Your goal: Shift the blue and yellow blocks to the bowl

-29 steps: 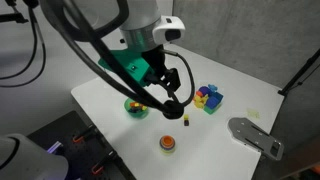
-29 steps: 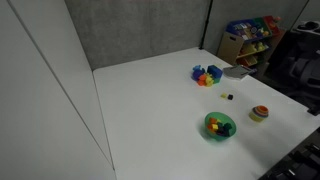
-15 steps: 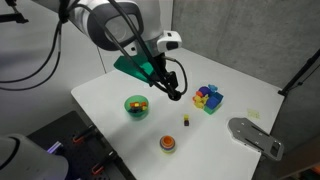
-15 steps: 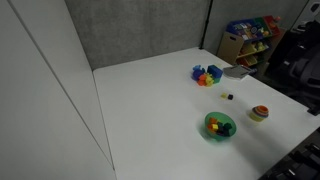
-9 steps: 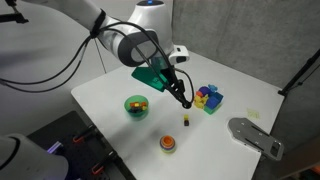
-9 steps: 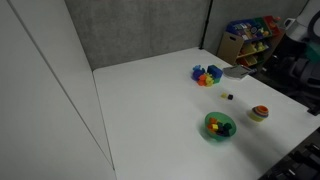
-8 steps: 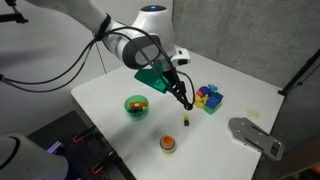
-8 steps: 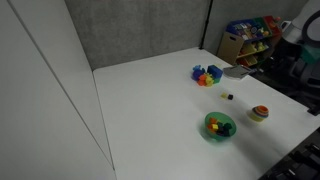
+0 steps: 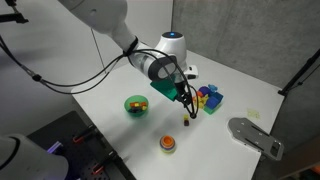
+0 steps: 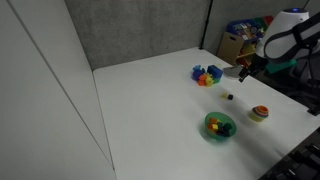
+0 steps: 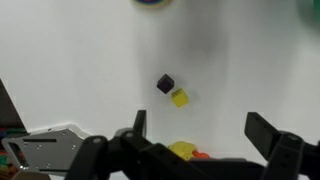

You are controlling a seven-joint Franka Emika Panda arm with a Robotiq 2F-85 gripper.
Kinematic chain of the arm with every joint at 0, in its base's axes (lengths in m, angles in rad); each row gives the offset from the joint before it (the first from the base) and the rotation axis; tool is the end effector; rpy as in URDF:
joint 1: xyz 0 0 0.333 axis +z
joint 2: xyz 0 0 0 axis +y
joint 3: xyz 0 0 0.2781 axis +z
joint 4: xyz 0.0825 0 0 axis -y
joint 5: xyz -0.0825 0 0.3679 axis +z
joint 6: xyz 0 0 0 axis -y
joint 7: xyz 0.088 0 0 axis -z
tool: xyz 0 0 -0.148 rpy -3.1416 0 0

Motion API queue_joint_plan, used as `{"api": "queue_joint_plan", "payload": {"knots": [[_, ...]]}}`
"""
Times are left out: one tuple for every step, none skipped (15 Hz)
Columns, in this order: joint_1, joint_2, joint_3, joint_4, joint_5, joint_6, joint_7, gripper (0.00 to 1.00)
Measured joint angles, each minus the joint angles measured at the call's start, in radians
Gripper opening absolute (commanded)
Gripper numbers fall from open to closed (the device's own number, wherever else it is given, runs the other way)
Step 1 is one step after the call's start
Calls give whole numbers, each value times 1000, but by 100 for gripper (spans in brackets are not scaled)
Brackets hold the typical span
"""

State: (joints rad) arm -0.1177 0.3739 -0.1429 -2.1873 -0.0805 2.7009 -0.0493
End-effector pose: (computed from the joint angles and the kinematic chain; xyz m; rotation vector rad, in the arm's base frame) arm 0.5381 -0.1454 0.1671 3.0180 -0.1925 0.1909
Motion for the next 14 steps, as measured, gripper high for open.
{"api": "queue_joint_plan", "payload": {"knots": [[0,37,0,32,10,0,24,100],[0,74,-1,64,19,-1,50,100],[0,111,-2,96,25,-1,74,100],[0,142,-3,124,30,-1,94,100],[-1,167,-4,148,34,-3,107,100],[-1,180,-5,158,34,-3,107,100],[0,183,-5,157,34,-3,107,100],[0,183,-5,156,34,-3,107,100],[0,182,-5,156,34,-3,107,100],[1,184,-5,156,34,-3,108,100],[1,189,-7,158,34,-2,123,100],[2,197,-9,161,34,-1,144,100],[4,211,-12,169,36,0,169,100],[7,229,-14,181,40,0,193,100]]}}
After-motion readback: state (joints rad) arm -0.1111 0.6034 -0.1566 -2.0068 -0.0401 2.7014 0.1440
